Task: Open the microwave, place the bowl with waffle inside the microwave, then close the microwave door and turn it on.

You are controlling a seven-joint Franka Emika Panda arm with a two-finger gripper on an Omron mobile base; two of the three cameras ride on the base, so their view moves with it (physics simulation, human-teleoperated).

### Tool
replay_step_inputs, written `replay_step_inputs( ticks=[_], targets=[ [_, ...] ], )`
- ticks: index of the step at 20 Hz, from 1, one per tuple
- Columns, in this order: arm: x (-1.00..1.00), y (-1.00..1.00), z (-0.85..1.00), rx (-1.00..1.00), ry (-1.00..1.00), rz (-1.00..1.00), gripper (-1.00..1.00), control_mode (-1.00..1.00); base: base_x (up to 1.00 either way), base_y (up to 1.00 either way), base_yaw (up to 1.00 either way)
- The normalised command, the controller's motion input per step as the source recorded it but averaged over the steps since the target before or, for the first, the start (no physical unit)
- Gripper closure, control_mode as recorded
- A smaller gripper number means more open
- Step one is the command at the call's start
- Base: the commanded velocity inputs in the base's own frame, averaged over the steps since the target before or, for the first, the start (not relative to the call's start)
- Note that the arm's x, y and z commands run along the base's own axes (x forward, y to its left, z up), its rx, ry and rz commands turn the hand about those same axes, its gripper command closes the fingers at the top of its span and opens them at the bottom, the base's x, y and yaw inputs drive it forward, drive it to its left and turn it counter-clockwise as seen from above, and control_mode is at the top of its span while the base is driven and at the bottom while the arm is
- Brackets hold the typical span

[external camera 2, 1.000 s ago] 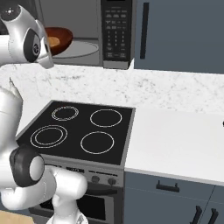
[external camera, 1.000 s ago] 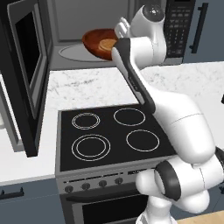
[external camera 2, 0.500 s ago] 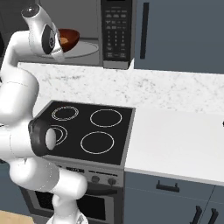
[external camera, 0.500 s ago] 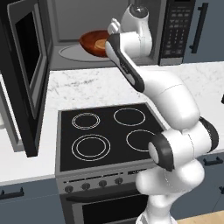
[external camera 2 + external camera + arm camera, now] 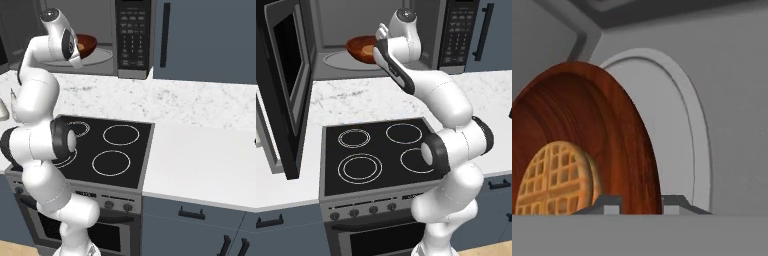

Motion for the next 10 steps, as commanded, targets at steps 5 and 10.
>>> replay_step_inputs(
  ticks=[5,10],
  targets=[
    [0.37,0.0,-0.27,0.0,0.0,0.0,1.0,-1.0,0.0,0.0,0.0],
    [0.07,0.04,-0.15,0.0,-0.07,0.0,-1.0,-1.0,0.0,0.0,0.0]
  ],
)
